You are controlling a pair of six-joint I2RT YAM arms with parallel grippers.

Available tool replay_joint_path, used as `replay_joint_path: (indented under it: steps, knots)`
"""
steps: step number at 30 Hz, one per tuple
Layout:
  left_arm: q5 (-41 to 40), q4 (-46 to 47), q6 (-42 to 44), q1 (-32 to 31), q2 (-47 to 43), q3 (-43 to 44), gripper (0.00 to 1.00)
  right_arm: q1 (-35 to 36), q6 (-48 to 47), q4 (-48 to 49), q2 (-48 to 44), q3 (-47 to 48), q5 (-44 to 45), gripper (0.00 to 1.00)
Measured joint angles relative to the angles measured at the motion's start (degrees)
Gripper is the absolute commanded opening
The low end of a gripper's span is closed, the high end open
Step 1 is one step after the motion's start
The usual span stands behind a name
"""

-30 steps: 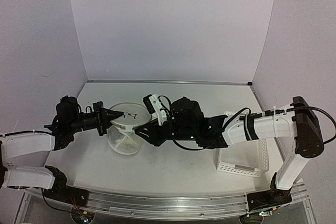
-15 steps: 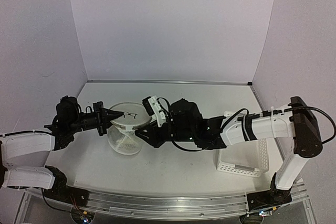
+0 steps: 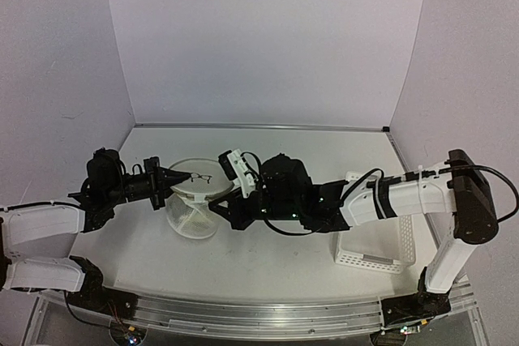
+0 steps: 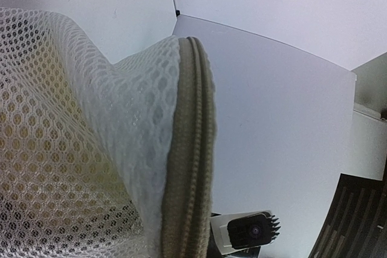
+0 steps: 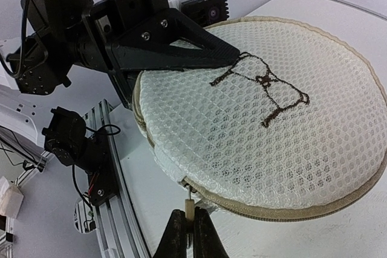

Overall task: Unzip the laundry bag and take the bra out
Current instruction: Pick up the zipper from the laundry bag, then unzip the zipper of the laundry bag.

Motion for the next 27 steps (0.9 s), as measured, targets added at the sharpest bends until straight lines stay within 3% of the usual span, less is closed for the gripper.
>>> replay_joint_path:
  steps: [27]
  knots:
    - [4.68, 0.00, 6.05, 0.00, 3.50, 3.08, 0.00, 0.26, -3.67, -3.10, -5.92, -5.05, 5.62, 0.00]
